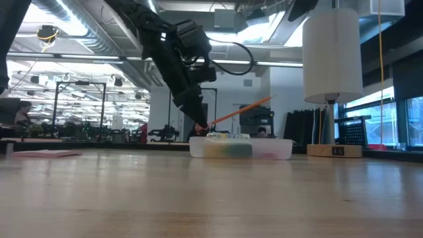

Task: Pack school essentials
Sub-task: Put the orange pencil into the orange supply box, then put the purple pen into the orange supply box

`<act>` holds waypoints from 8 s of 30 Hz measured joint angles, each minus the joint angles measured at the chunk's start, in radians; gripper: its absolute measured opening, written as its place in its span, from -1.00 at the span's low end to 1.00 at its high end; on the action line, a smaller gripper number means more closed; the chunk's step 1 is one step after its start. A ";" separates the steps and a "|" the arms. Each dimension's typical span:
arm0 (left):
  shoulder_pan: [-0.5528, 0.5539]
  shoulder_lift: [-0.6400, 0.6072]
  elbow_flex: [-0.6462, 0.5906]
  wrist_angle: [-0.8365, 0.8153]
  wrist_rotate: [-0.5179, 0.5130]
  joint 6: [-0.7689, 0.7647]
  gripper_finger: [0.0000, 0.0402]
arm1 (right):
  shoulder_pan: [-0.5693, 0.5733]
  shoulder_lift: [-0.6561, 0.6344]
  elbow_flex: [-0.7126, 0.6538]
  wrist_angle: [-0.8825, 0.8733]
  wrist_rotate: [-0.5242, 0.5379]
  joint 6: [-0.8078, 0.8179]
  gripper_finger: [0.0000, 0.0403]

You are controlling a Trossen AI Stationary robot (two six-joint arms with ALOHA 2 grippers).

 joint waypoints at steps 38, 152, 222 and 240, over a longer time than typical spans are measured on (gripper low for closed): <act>0.005 0.047 -0.001 -0.009 -0.108 0.022 -0.69 | 0.000 0.000 0.000 -0.002 0.000 -0.004 0.91; -1.273 -0.411 -0.101 -0.686 0.019 -1.215 -0.89 | 0.021 0.000 0.000 0.151 -0.516 -0.356 0.91; -1.354 -0.077 -0.102 -0.515 -0.031 -1.176 -0.52 | 0.021 0.031 -0.002 0.096 -0.448 -0.336 0.91; -1.390 -0.076 -0.102 -0.468 -0.098 -1.179 -0.52 | 0.021 0.031 -0.001 0.096 -0.445 -0.340 0.91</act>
